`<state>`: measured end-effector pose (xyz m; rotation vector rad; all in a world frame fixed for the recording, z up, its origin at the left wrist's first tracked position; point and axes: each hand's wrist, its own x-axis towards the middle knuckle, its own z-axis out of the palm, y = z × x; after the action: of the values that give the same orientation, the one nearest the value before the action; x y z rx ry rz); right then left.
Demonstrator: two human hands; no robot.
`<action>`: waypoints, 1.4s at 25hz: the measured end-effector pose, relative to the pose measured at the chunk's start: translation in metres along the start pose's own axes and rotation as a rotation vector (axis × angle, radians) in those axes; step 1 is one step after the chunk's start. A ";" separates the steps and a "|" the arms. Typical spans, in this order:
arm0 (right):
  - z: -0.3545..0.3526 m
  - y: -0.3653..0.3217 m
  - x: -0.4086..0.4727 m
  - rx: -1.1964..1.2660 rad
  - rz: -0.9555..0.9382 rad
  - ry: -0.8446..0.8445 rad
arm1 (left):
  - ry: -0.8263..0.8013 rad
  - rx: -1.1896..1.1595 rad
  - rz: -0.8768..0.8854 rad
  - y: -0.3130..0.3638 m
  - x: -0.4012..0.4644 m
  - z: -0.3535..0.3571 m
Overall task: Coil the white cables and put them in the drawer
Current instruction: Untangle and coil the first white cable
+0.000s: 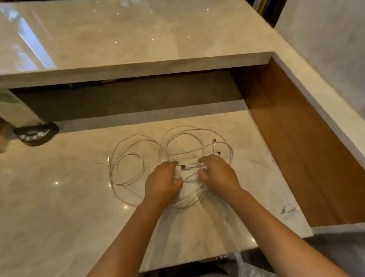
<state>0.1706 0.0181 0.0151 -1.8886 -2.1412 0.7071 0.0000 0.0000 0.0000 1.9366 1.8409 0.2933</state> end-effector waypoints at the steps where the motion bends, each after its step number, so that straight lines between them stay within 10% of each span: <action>1: 0.004 -0.001 0.010 -0.076 -0.033 -0.067 | 0.006 0.018 0.011 0.002 0.004 0.004; 13: 0.026 0.002 0.011 -0.076 -0.306 0.152 | -0.020 0.122 0.059 -0.015 0.013 0.028; 19: -0.051 -0.049 0.009 0.772 -0.101 0.178 | 0.076 -0.651 0.151 0.031 0.007 -0.046; 24: -0.119 -0.079 0.026 1.525 0.102 0.188 | 0.068 -0.807 0.167 0.039 0.016 -0.105; 29: -0.161 -0.118 0.035 1.552 -0.139 0.000 | 0.095 -0.832 0.350 0.068 0.029 -0.160; 35: -0.206 -0.116 0.053 1.729 -0.159 0.359 | 0.134 -0.741 0.249 0.022 0.033 -0.191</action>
<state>0.1531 0.1067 0.2404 -0.7093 -0.6877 1.3295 -0.0629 0.0655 0.1723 1.6167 1.2794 1.0400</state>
